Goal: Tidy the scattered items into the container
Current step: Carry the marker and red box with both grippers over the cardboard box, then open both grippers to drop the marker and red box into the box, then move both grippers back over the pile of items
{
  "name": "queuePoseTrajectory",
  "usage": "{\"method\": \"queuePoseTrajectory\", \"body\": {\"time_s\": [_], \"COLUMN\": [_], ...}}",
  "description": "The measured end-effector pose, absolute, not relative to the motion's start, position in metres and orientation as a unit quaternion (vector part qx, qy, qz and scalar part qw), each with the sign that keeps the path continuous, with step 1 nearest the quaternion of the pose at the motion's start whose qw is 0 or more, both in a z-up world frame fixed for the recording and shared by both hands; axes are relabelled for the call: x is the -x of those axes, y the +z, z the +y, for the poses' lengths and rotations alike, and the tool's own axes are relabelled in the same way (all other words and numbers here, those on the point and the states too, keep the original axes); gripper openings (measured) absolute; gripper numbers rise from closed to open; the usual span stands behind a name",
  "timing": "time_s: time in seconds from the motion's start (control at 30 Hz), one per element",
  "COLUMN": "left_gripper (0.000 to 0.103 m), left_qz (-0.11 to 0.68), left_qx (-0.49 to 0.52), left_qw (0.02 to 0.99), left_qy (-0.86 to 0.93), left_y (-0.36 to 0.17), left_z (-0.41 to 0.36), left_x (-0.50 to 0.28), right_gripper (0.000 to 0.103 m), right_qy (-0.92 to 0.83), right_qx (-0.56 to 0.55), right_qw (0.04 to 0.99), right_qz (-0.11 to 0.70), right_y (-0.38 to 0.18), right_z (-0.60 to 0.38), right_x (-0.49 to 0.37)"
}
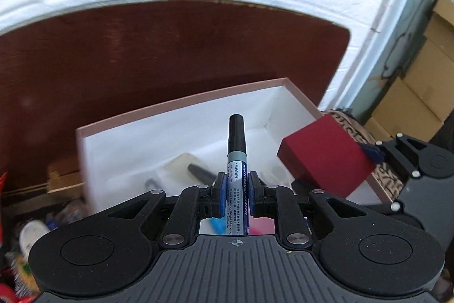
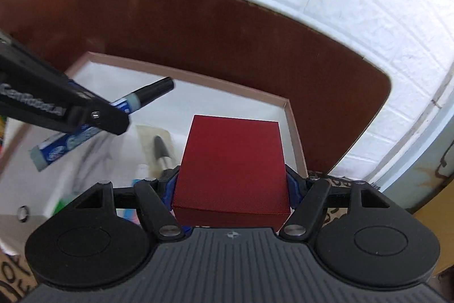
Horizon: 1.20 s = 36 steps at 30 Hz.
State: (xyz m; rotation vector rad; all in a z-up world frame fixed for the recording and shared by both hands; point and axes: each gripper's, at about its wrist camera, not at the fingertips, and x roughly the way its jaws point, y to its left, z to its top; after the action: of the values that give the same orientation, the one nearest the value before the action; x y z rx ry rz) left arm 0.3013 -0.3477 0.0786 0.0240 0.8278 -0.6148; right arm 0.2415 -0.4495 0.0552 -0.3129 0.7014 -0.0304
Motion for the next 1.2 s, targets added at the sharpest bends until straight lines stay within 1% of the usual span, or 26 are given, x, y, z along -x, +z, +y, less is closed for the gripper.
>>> {"method": "queuePoseTrajectory", "body": {"time_s": [0.17, 0.33, 0.37, 0.4, 0.43, 0.47, 0.5, 0.53, 0.57, 0.6, 0.7, 0.8, 1.0, 1.2], "left_gripper": [0.013, 0.014, 0.022, 0.036, 0.039, 0.054, 0.065, 0.085, 0.095, 0.097, 0.099, 0.101, 0.101, 0.101], "left_qz": [0.401, 0.401, 0.4, 0.396, 0.391, 0.385, 0.379, 0.371, 0.358, 0.345, 0.34, 0.336, 0.329, 0.315], "left_qx": [-0.026, -0.043, -0.047, -0.049, -0.049, -0.05, -0.052, -0.05, -0.044, -0.038, -0.04, -0.053, -0.07, -0.082], "left_qw": [0.868, 0.868, 0.868, 0.869, 0.87, 0.872, 0.874, 0.877, 0.883, 0.89, 0.887, 0.887, 0.891, 0.897], "left_qy": [-0.29, -0.29, -0.29, -0.292, -0.295, -0.297, -0.3, -0.302, -0.299, -0.297, -0.311, -0.314, -0.304, -0.298], "left_y": [0.053, 0.034, 0.032, 0.03, 0.029, 0.03, 0.03, 0.031, 0.033, 0.035, 0.041, 0.044, 0.052, 0.066], "left_z": [-0.374, -0.392, -0.395, -0.397, -0.398, -0.398, -0.397, -0.395, -0.391, -0.388, -0.384, -0.385, -0.382, -0.368], "left_x": [-0.334, -0.351, -0.353, -0.355, -0.355, -0.354, -0.353, -0.351, -0.348, -0.344, -0.339, -0.329, -0.307, -0.281], "right_gripper": [0.074, 0.075, 0.075, 0.075, 0.075, 0.075, 0.076, 0.077, 0.084, 0.089, 0.096, 0.1, 0.101, 0.101], "right_qy": [-0.008, -0.009, -0.011, -0.016, -0.02, -0.023, -0.023, -0.024, -0.027, -0.029, -0.03, -0.016, -0.021, -0.018], "right_qx": [0.178, 0.202, 0.204, 0.204, 0.201, 0.197, 0.188, 0.18, 0.18, 0.186, 0.195, 0.184, 0.181, 0.172], "right_qw": [0.912, 0.897, 0.896, 0.894, 0.893, 0.891, 0.894, 0.898, 0.902, 0.905, 0.909, 0.911, 0.904, 0.907], "right_qz": [0.37, 0.392, 0.395, 0.398, 0.403, 0.408, 0.407, 0.4, 0.392, 0.382, 0.367, 0.367, 0.386, 0.384], "right_y": [0.035, 0.019, 0.018, 0.016, 0.014, 0.012, 0.012, 0.013, 0.014, 0.015, 0.021, 0.026, 0.032, 0.045], "right_z": [-0.453, -0.453, -0.454, -0.455, -0.457, -0.459, -0.461, -0.462, -0.462, -0.462, -0.461, -0.462, -0.45, -0.442], "right_x": [-0.27, -0.294, -0.299, -0.304, -0.308, -0.312, -0.314, -0.312, -0.31, -0.306, -0.295, -0.281, -0.268, -0.246]}}
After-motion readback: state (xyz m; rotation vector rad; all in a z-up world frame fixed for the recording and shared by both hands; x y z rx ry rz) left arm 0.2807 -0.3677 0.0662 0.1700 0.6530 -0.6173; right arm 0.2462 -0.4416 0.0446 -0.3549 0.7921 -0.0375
